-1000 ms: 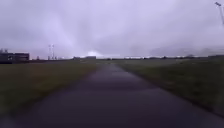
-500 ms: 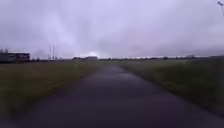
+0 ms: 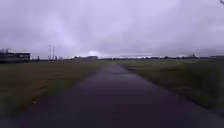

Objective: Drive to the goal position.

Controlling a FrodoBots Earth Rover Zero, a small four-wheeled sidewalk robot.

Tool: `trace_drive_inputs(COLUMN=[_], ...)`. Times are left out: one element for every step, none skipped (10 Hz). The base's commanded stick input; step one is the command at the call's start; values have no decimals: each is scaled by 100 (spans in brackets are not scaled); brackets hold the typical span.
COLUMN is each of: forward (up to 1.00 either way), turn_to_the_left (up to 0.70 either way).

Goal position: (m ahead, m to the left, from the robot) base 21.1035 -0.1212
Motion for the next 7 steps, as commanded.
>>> trace_drive_inputs(forward=[100,100,100,100,100,100,100], turn_to_the_left=[0,-31,-35,0,0,0,0])
